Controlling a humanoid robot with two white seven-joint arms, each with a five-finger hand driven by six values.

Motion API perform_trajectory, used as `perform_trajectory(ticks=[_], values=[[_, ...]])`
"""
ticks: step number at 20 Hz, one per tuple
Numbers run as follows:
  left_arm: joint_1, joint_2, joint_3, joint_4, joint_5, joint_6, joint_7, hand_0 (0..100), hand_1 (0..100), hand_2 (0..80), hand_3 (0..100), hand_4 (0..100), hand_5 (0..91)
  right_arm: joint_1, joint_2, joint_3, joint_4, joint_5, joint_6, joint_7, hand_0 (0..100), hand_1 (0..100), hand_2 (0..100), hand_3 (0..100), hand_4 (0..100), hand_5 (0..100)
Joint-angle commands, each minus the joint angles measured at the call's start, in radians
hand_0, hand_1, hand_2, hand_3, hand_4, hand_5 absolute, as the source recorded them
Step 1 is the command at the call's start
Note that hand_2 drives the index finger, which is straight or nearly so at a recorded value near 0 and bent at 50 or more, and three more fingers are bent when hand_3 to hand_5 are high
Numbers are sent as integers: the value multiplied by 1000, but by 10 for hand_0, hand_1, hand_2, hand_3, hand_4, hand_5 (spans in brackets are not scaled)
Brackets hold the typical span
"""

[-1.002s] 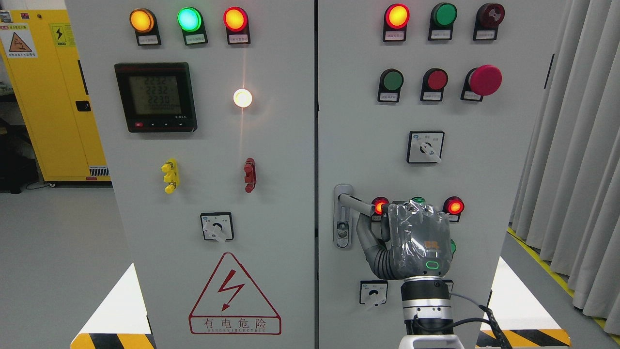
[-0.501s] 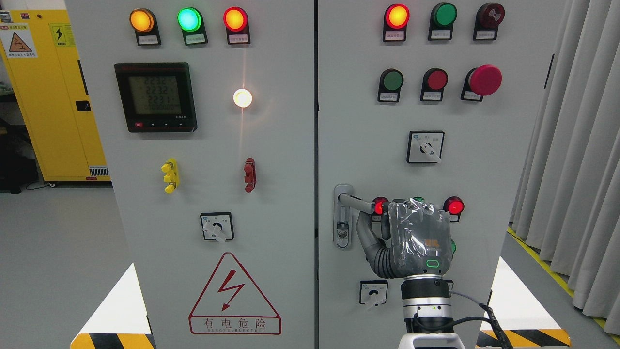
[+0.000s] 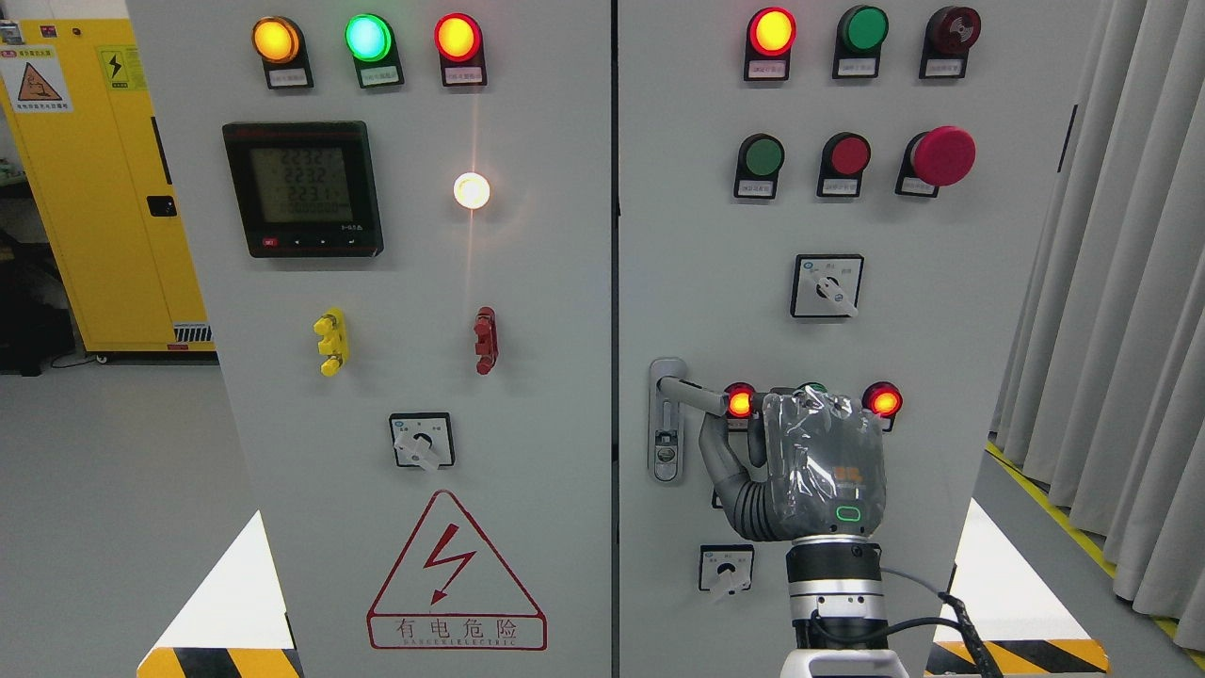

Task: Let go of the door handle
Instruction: 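Open the right hand and pull it down away from the handle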

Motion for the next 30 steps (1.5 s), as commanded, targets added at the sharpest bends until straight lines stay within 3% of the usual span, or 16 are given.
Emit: perform_trajectory(ticks=[1,5,7,9,10,11,12,13,14,16,19,20,21,22,24,30], values=[[0,0,0,0,0,1,0,120,556,0,0,0,0,46,0,-3,-36,-2,-3,-8,611,367,1000,1000,1000,1000],[0,0,0,0,0,1,0,120,556,0,0,0,0,109,-2,-4,-75,-2,-8,-17,639,360,1000,1000,1000,1000],[0,0,0,0,0,1,0,120,556,0,0,0,0,139,0,-15,-98,-3,-37,-46,647,356,981,1000,1000,1000],[0,0,0,0,0,1,0,120,556,0,0,0,0,177,-2,-45,-122,-5,-78,-65,650,351,819,1000,960,973],[0,0,0,0,0,1,0,120,556,0,0,0,0,197,-3,-81,-127,-5,-106,-66,650,349,818,1000,960,973],[0,0,0,0,0,1,0,120,556,0,0,0,0,212,-2,-114,-127,-5,-147,-68,643,348,728,963,890,893],[0,0,0,0,0,1,0,120,556,0,0,0,0,224,0,-153,-127,-6,-193,-80,626,348,620,788,784,777],[0,0,0,0,0,1,0,120,556,0,0,0,0,229,0,-191,-125,-8,-242,-106,610,348,541,679,699,696],[0,0,0,0,0,1,0,120,556,0,0,0,0,235,3,-226,-125,-17,-288,-136,599,349,513,635,657,664],[0,0,0,0,0,1,0,120,556,0,0,0,0,237,3,-280,-127,-63,-356,-169,559,353,341,403,383,389],[0,0,0,0,0,1,0,120,556,0,0,0,0,235,-2,-328,-136,-144,-402,-161,549,355,273,326,301,273],[0,0,0,0,0,1,0,120,556,0,0,0,0,232,-5,-329,-136,-163,-423,-161,558,349,127,185,166,161],[0,0,0,0,0,1,0,120,556,0,0,0,0,231,-5,-331,-135,-173,-448,-160,566,343,118,177,163,145],[0,0,0,0,0,1,0,120,556,0,0,0,0,231,-3,-331,-135,-180,-469,-160,594,327,0,41,45,47],[0,0,0,0,0,1,0,120,556,0,0,0,0,232,-3,-331,-136,-187,-500,-172,614,313,0,0,0,0],[0,0,0,0,0,1,0,120,556,0,0,0,0,232,0,-337,-144,-227,-514,-167,620,303,0,0,0,0]])
